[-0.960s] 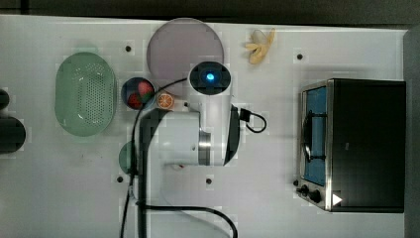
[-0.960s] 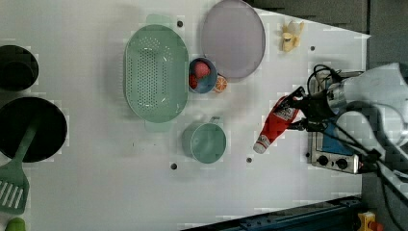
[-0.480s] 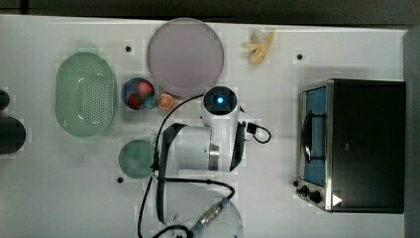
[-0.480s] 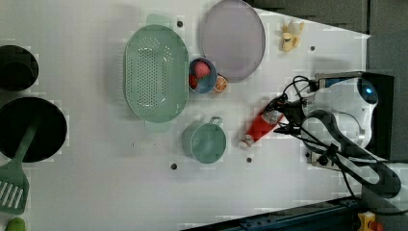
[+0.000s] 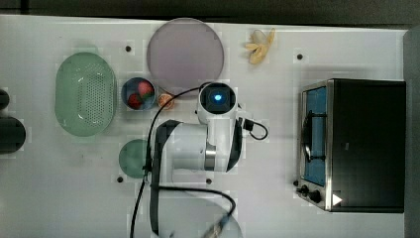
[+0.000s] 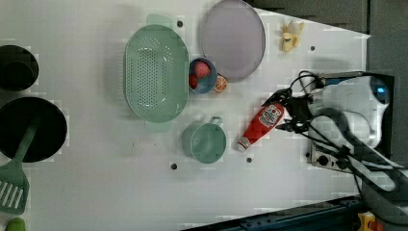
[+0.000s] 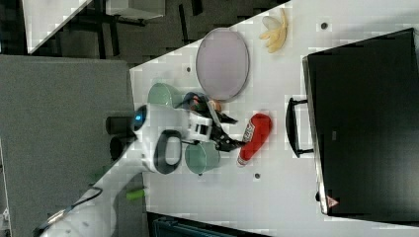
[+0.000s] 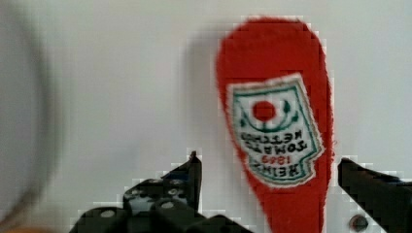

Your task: Pick Ketchup from oven and place it on table.

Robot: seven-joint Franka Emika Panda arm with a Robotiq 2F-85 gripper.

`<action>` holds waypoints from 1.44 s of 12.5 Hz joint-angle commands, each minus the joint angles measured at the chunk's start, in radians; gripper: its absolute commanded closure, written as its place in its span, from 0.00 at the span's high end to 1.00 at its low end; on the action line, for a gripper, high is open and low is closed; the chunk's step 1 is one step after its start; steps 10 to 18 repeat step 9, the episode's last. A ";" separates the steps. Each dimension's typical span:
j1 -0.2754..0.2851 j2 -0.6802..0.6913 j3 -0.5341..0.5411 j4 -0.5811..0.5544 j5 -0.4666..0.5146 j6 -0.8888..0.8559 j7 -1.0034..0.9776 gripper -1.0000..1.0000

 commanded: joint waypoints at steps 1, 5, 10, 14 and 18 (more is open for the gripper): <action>-0.006 -0.182 -0.027 0.124 -0.017 -0.088 0.027 1.00; -0.006 -0.297 -0.026 0.370 -0.019 -0.463 0.027 1.00; -0.009 -0.302 -0.032 0.587 -0.056 -0.774 0.027 1.00; -0.009 -0.302 -0.032 0.587 -0.056 -0.774 0.027 1.00; -0.009 -0.302 -0.032 0.587 -0.056 -0.774 0.027 1.00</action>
